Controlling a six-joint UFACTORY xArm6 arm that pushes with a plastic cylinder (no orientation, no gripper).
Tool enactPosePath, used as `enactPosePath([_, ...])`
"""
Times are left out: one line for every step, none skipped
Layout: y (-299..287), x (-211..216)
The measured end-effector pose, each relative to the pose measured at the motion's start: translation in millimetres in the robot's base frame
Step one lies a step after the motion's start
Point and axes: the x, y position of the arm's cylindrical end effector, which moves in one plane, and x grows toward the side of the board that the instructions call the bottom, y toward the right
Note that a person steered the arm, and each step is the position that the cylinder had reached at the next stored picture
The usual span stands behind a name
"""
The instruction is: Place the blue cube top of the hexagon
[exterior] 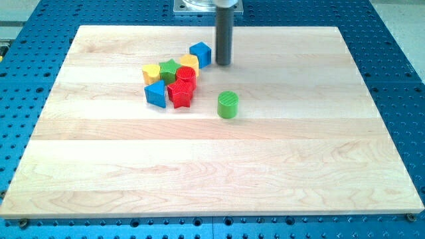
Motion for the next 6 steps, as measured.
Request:
enactPosePath([-22.5, -16.1])
enactPosePath([-70.0, -16.1])
enactPosePath([-87.3, -16.0])
enactPosePath([-51.4, -30.1])
enactPosePath([-52.1, -20.4])
enactPosePath([-83.5, -6.7])
